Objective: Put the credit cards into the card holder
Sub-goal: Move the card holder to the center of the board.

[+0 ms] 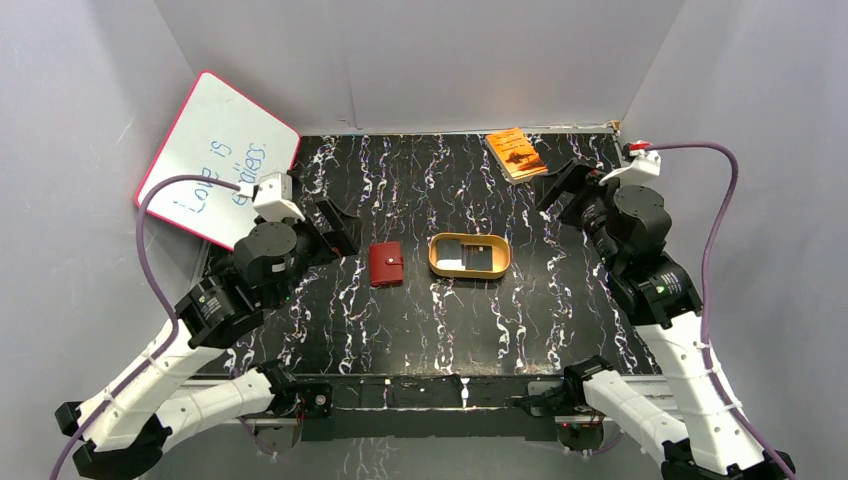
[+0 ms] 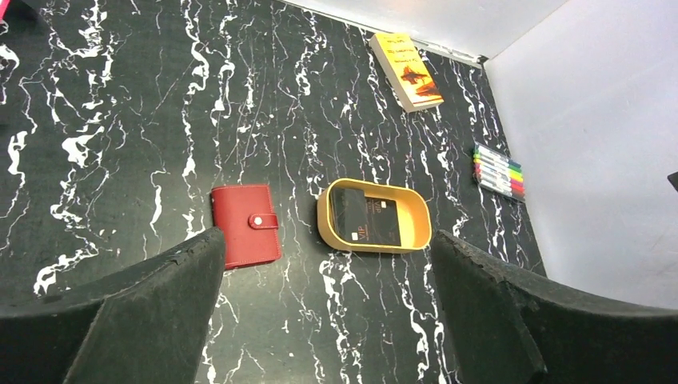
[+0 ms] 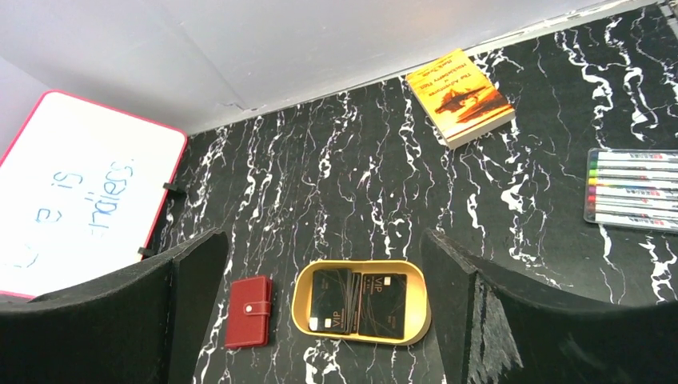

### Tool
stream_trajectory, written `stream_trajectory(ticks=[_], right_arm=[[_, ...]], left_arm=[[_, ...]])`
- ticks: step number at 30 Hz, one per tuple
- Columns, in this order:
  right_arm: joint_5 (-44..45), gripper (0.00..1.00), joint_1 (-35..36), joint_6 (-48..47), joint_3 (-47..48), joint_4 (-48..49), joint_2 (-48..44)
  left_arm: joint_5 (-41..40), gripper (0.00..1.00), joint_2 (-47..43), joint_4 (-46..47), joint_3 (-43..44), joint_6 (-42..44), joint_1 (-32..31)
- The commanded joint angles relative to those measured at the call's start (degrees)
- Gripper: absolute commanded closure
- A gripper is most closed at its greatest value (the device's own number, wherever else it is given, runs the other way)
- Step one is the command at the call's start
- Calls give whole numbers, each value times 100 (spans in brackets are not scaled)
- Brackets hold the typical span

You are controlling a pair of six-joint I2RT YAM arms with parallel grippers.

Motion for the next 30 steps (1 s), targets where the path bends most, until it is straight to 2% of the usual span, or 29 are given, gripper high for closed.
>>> stream_trajectory(ticks=[1,4,10,16,20,26,30], right_arm=[[-397,1,29,-71,-98,450,-56],[-532,1,31,-35,-192,627,-79],[-774,1,31,66,62,233,284],[-1560,1,26,-508,-145,288,424],[-1595,2,30,-786,-182,-236,593],[-2048,4,28,-801,-764,-403,615],[-2305,5,29,-627,-1005,-563,753]], left_arm=[[-218,3,-469,124,-221,259,-19],[-171,3,-605,151,-366,395,-19],[213,3,-691,99,-736,613,-19],[178,4,-576,-167,-1238,211,-19],[390,4,-266,-257,-1531,-261,-19],[860,7,526,43,-1825,-697,43],[1243,7,1047,416,-1915,-868,375]])
